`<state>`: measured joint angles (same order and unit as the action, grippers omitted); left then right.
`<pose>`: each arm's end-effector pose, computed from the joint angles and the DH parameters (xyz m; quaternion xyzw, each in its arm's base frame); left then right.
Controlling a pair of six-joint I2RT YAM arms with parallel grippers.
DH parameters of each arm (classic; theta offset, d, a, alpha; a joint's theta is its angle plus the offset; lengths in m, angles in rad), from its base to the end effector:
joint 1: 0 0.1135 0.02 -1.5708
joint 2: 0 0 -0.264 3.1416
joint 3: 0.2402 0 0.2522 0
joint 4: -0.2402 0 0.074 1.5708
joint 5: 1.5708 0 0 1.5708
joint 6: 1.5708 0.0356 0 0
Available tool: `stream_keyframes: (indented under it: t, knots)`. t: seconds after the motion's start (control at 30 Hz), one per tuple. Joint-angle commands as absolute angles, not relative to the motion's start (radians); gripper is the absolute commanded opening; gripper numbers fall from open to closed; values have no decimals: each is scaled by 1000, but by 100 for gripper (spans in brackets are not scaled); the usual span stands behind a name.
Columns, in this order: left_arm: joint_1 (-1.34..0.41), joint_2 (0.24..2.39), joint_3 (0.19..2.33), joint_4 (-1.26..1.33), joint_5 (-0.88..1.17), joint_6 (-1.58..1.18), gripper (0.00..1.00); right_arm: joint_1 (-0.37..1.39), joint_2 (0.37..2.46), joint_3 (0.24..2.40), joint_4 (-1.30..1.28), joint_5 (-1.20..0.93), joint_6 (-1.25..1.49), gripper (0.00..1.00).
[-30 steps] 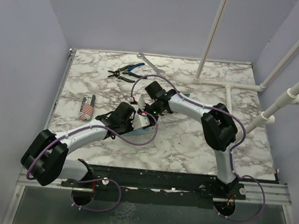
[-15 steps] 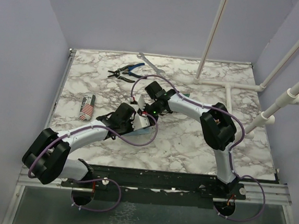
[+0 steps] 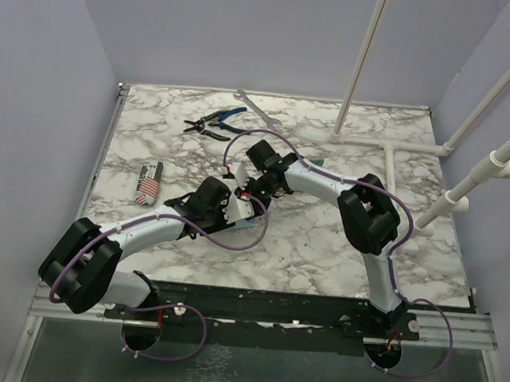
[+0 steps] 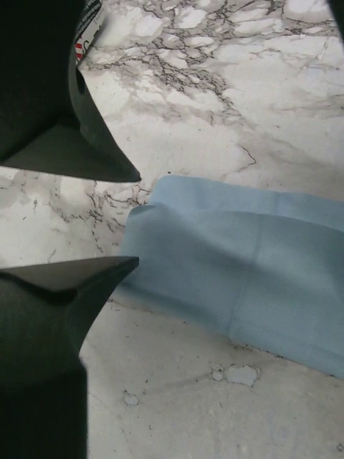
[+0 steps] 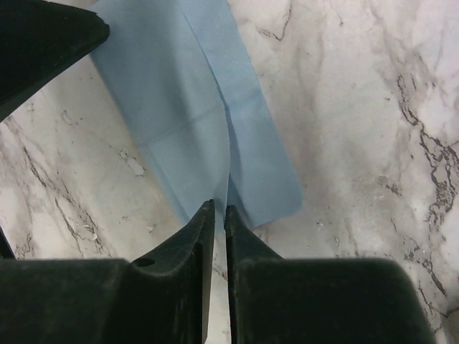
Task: Organize the sunglasses
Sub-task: Fold the glasses cleaning cloth at the center of the board.
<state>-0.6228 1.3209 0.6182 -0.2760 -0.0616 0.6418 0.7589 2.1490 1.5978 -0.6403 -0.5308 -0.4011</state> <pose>0.1975 -0.1391 0.1659 0.5578 0.7765 0.0322 0.2913 0.3091 0.3180 0.1601 -0.5607 0.7656 0.2858 0.1332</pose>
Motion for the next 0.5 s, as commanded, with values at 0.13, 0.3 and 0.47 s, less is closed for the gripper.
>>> stream_keyframes:
  t: [0.13,0.3,0.47]
  knots:
    - [-598,1292,622,-244,-153,668,63,728,2165,1627,-619,-420,-303,17]
    - [-551,1215,648,-283,-98,682,74,688,2112,1593,-574,-402,-257,27]
    - [-500,1061,614,-389,197,754,86,672,1932,1392,-367,-502,-407,58]
